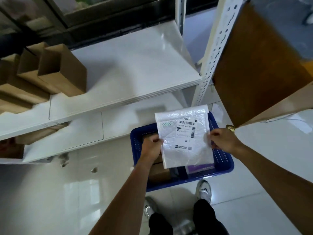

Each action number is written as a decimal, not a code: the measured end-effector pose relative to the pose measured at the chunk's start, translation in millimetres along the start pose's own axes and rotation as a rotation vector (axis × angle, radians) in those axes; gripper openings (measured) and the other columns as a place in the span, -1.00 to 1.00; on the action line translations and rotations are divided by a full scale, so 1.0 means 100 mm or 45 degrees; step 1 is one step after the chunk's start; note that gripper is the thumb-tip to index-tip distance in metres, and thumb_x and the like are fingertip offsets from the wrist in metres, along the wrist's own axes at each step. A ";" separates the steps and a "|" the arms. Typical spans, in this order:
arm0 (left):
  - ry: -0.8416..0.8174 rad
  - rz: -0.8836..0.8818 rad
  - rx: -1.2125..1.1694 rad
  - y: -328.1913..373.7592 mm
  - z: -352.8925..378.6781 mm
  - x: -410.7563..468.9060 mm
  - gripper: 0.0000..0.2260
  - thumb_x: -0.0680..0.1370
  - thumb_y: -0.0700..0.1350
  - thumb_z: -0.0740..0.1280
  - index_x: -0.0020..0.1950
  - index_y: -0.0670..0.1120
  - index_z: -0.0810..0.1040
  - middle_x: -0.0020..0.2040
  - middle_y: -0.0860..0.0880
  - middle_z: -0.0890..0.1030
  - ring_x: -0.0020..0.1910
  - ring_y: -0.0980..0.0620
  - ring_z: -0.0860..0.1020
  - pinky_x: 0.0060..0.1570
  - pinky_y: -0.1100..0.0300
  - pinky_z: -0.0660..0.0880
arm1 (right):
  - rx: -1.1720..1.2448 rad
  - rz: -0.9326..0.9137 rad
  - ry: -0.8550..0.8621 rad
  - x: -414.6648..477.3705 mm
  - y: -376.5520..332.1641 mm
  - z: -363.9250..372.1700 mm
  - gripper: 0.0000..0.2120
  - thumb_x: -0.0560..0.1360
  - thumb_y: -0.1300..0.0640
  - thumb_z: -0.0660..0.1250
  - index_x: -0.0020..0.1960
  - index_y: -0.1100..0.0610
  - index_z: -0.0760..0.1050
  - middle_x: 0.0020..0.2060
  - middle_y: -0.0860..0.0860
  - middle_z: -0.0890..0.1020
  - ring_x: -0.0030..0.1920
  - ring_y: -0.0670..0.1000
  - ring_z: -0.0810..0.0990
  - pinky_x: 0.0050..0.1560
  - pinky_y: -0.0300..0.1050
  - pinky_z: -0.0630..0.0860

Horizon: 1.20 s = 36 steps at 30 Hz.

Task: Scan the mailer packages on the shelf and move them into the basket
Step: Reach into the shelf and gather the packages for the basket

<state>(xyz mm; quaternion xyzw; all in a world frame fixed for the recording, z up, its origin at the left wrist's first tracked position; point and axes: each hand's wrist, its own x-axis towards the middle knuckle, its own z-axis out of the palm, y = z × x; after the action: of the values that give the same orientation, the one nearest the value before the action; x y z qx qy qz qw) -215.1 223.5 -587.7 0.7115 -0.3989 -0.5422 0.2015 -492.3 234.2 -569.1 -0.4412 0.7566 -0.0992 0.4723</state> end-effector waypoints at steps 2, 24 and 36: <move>-0.002 -0.015 -0.003 -0.17 0.14 0.07 -0.87 0.58 -0.19 0.37 0.03 -0.04 0.70 -0.08 0.03 0.71 -0.11 0.06 0.67 -0.12 0.23 0.59 | -0.010 0.036 -0.010 0.13 0.12 0.07 -0.88 0.54 0.19 0.32 -0.13 0.06 0.61 -0.26 0.05 0.69 -0.19 0.08 0.69 0.05 0.15 0.64; -0.006 -0.233 0.224 -2.00 1.71 1.12 -0.94 0.55 -0.13 0.40 -0.06 0.00 0.67 -0.17 0.10 0.70 -0.19 0.13 0.66 -0.12 0.21 0.62 | -0.332 0.256 -0.114 1.56 1.83 0.78 -0.87 0.59 0.14 0.26 -0.11 0.08 0.53 -0.33 0.04 0.68 -0.29 0.03 0.66 -0.16 -0.05 0.59; 0.028 -0.407 0.017 -2.62 2.23 2.16 -0.93 0.57 -0.12 0.35 -0.06 -0.03 0.63 -0.19 -0.02 0.71 -0.22 0.00 0.70 -0.31 0.16 0.57 | -0.489 0.002 -0.080 2.93 2.21 1.34 -0.74 0.63 -0.14 0.17 -0.07 0.01 0.46 -0.21 0.03 0.64 -0.16 0.07 0.63 -0.10 0.03 0.58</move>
<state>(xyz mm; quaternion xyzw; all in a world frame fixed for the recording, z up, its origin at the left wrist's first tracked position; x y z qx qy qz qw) -310.9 243.9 -981.5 0.7731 -0.2820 -0.5570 0.1123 -559.9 177.4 -949.0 -0.5257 0.7467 0.0613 0.4030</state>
